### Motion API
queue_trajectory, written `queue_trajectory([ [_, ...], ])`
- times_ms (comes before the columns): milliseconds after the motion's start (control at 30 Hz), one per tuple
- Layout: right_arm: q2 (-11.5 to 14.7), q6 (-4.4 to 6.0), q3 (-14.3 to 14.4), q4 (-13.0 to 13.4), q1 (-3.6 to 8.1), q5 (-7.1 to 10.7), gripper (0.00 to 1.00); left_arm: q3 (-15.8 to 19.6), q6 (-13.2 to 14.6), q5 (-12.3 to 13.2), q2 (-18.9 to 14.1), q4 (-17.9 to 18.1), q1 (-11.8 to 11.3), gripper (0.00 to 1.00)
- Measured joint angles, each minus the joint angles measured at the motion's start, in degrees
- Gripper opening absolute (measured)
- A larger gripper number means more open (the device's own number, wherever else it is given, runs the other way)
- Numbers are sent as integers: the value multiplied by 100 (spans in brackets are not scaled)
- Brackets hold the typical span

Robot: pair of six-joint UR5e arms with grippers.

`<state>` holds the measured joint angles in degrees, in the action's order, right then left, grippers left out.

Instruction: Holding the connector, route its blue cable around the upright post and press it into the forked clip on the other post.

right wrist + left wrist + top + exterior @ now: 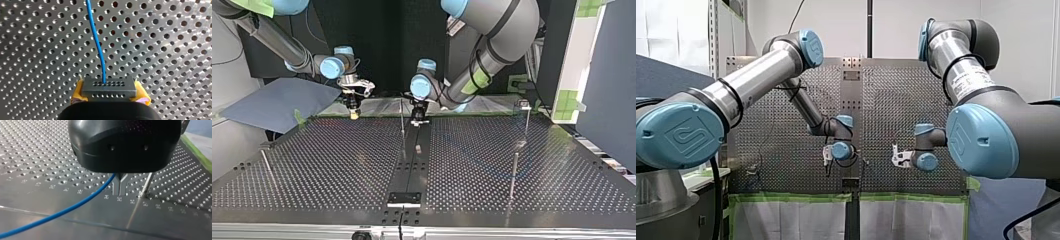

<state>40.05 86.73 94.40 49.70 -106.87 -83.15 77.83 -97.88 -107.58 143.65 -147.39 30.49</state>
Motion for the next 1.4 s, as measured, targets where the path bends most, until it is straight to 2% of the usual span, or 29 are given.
queue_trajectory([
  [333, 0, 3, -131, -10, 24, 108, 2, -140, 10, 81, 4, -143, -97, 1],
  [700, 0, 3, -153, -74, 28, 114, 2, -196, -27, 184, 48, -294, -145, 1],
  [867, 0, 3, -154, -93, 28, 114, 2, -402, -32, 231, 249, -504, -150, 1],
  [1033, 0, 4, -154, -99, 26, 115, 2, -566, -82, 255, 317, -610, -154, 1],
  [1400, 0, 3, -164, -79, 32, 114, 2, -621, -107, 267, 324, -665, -196, 1],
])
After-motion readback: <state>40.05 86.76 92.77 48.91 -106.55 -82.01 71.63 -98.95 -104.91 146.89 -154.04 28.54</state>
